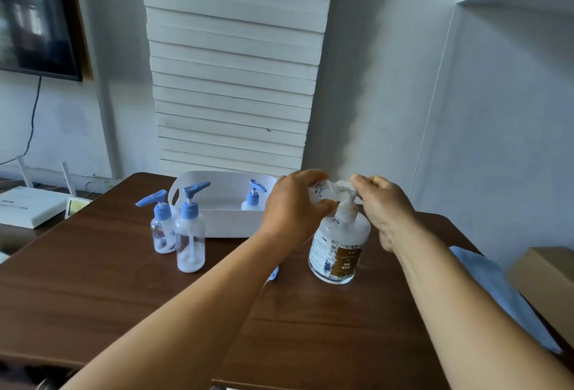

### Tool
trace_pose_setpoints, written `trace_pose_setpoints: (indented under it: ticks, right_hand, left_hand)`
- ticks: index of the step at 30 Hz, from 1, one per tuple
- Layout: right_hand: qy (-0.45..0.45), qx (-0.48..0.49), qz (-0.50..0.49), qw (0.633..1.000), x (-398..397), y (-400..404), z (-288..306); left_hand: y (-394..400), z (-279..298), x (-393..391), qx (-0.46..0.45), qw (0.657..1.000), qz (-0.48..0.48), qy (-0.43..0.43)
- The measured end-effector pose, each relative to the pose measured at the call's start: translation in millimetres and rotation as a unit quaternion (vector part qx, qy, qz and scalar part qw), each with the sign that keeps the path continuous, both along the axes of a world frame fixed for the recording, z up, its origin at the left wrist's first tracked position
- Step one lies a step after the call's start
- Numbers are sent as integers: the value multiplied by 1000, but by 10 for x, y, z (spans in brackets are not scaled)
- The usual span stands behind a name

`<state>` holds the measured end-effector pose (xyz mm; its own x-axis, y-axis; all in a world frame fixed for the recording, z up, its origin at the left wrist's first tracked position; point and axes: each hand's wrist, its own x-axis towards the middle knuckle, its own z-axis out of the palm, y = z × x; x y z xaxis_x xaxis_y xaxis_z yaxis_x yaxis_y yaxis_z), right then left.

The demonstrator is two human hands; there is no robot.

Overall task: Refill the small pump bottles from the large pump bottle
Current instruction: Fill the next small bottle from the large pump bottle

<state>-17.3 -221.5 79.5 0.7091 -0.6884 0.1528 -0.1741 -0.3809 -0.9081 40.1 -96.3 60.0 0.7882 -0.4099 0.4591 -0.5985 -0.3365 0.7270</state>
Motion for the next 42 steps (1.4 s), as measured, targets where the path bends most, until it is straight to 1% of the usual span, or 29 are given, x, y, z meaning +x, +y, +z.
trace_pose_setpoints:
  ticks: [4, 8, 11, 15, 17, 23, 28, 35, 40, 42]
  right_hand:
    - [5, 15, -9, 1000, 24, 59, -152]
    - [16, -15, -3, 1000, 1, 27, -10]
    - [10, -15, 8, 1000, 4, -7, 44]
    - [-25, 73, -13, 997, 30, 39, -144]
    - [-33, 94, -19, 995, 32, 65, -189]
    - [-29, 47, -12, 998, 2, 17, -2]
    - [-56, 87, -27, 994, 11, 72, -161]
    - [-26, 14, -6, 1000, -24, 26, 33]
    - [-27, 62, -10, 998, -11, 60, -125]
    - [-17, 49, -9, 999, -17, 66, -118]
  left_hand:
    - [-1, -96, -8, 3, 1000, -2, 13]
    - [6, -28, -18, -5, 1000, 0, 11]
    - [3, 28, -13, -3, 1000, 1, 6]
    - [5, -49, -17, 4, 1000, -1, 11]
    - [13, -77, -29, 4, 1000, -3, 17]
    - [18, 45, -29, 4, 1000, 1, -2]
    - [16, -42, -40, 5, 1000, -3, 8]
    - [16, 39, -25, 6, 1000, 2, -1]
    - [7, -61, -24, 11, 1000, 0, 8]
    - [14, -67, -33, 6, 1000, 0, 12]
